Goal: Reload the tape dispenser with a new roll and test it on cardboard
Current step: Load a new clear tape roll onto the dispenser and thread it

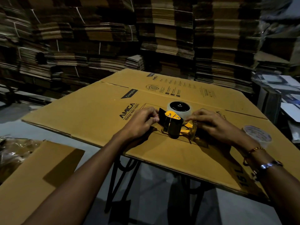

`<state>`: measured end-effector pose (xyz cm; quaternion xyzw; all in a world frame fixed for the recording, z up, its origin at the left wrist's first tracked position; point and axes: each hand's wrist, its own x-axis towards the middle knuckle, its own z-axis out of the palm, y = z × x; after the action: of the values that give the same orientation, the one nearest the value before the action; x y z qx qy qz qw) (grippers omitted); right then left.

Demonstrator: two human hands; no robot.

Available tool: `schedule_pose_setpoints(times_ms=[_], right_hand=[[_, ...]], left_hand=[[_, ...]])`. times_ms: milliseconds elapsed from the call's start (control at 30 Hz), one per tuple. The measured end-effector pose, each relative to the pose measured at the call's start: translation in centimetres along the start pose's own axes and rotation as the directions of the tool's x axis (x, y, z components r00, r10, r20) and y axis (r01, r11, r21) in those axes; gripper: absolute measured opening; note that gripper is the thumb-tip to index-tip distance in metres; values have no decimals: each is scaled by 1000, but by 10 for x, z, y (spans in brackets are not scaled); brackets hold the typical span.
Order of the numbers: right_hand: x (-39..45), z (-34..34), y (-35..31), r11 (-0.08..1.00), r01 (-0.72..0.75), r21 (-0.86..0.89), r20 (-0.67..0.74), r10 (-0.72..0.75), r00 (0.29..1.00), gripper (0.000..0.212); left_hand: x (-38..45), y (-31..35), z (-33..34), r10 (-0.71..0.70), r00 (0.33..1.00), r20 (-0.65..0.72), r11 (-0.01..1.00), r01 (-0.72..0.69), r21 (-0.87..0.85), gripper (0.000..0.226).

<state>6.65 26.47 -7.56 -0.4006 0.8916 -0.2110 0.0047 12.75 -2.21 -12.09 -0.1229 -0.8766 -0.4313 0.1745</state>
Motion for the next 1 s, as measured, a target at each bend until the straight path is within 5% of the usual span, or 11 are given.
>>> schedule_pose_setpoints(times_ms=[367,1000], right_hand=[[1,3,0,1000,-9,-10,-3,9,1000,40],[-1,4,-9,1000,6,-4,-45,-6,999,42]], left_hand=[[8,-1,-1,-65,996,57,997,68,-40,4],[9,8,32,-67,990,-127,992,80,97,6]])
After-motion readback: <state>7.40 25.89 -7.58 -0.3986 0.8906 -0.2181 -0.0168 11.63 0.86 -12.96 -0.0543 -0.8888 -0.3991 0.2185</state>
